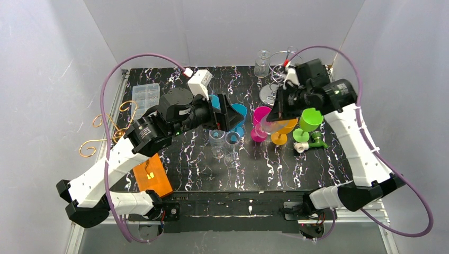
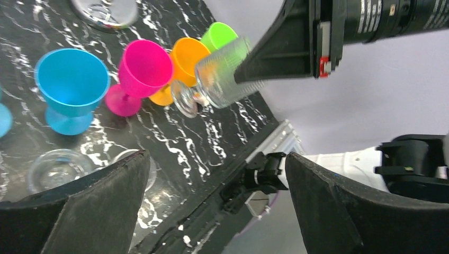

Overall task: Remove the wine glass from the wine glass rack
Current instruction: Place the wine glass at the center of the board.

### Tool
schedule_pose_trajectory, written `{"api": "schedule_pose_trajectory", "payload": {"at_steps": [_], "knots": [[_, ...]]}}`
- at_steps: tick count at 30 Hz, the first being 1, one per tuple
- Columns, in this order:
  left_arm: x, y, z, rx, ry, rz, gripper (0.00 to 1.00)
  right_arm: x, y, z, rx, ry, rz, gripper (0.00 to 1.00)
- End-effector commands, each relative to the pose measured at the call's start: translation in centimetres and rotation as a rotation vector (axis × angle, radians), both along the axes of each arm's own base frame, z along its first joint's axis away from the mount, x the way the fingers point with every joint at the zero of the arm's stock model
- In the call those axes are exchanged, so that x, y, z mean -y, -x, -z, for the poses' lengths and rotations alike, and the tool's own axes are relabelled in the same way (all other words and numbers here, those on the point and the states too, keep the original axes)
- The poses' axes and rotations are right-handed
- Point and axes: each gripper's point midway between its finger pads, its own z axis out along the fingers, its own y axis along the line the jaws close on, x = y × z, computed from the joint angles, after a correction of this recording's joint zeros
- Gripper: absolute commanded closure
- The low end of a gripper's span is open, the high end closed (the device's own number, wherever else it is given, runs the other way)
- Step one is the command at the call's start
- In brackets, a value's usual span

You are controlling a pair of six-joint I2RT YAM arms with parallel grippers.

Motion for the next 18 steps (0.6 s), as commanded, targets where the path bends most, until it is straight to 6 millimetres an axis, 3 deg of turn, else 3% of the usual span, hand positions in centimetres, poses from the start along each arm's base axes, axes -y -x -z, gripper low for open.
{"api": "schedule_pose_trajectory", "payload": {"at_steps": [1, 8, 14, 18], "knots": [[-2.9, -0.4, -2.0, 0.092, -0.049, -0.08, 0.02, -0.8, 1.9, 3.3, -0.009, 0.08, -0.018, 0.99], [-5.5, -1.0, -3.2, 0.121, -0.102, -0.177, 0.02, -2.2, 1.6, 8.7, 0.048, 0.177, 0.059, 0.99], [-6.3, -2.7, -1.9, 0.057, -0.149, -0.218, 0.02, -2.8, 1.0, 13.0, 0.066, 0.243, 0.1, 0.99], [-6.4, -4.6, -1.2, 0.037, -0.119, -0.221, 0.02, -2.7, 0.6, 14.3, 0.082, 0.244, 0.124, 0.99]]}}
